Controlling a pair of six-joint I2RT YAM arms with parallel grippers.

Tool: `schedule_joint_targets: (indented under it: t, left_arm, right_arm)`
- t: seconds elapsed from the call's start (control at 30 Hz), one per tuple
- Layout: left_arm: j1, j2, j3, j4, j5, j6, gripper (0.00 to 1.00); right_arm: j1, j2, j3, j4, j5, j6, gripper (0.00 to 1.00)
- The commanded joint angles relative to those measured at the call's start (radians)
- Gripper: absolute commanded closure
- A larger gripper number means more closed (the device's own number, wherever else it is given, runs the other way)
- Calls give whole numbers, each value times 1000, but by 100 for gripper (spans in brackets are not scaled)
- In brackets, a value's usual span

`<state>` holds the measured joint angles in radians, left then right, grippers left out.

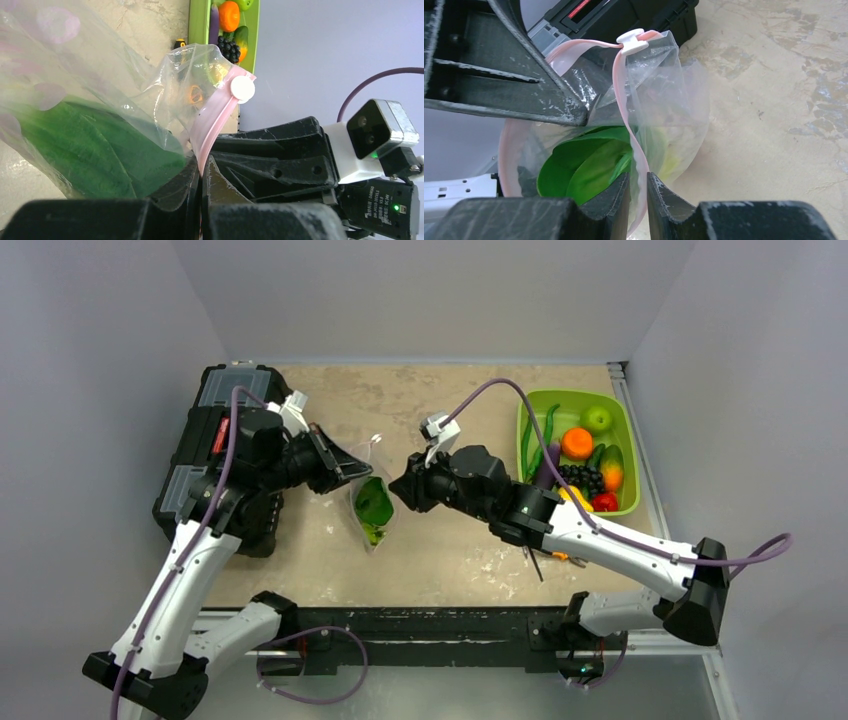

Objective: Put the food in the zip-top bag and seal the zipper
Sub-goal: Adjust the zipper food storage bag at the center of the board.

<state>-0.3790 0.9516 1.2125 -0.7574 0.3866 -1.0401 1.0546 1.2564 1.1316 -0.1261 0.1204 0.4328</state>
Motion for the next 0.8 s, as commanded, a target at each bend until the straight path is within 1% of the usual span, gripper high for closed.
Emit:
schedule_joint_targets:
  t: [0.0, 0.07, 0.13, 0.17, 0.3, 0.4, 0.5, 0.6, 0.67, 0.7, 0.77]
  left_arm:
    - [4, -27, 0, 47, 23, -10, 100]
    - [3, -30, 4, 38, 16, -1, 100]
    - [3, -35, 5, 32, 14, 4, 100]
    - [3, -38, 5, 29, 15, 7, 100]
    - [3, -45, 4, 23, 15, 12, 100]
    - [3, -43, 4, 23, 16, 15, 100]
    - [3, -40, 4, 24, 22, 18, 100]
    - [3, -37, 1, 26, 22, 18, 100]
    - [3, -36, -1, 24, 17, 17, 100]
    - [3, -36, -2, 25, 17, 16, 100]
    - [3, -33, -2, 26, 14, 15, 100]
  right_arm:
    - [1, 28, 29, 74, 7, -24, 81]
    - [2, 46, 43, 62, 23, -33, 79]
    - [2, 60, 66, 29, 39, -53, 71]
    - [2, 63, 71, 16, 48, -58, 69]
    - [3, 51, 51, -2, 65, -60, 69]
    - [3, 40, 32, -5, 46, -47, 61]
    - [5, 32, 21, -28, 59, -36, 58]
    - [7, 17, 10, -48, 80, -38, 58]
    - [7, 7, -5, -36, 84, -39, 60]
    - [7, 8, -12, -25, 80, -39, 62]
    - [7, 22, -16, -7, 57, -29, 74]
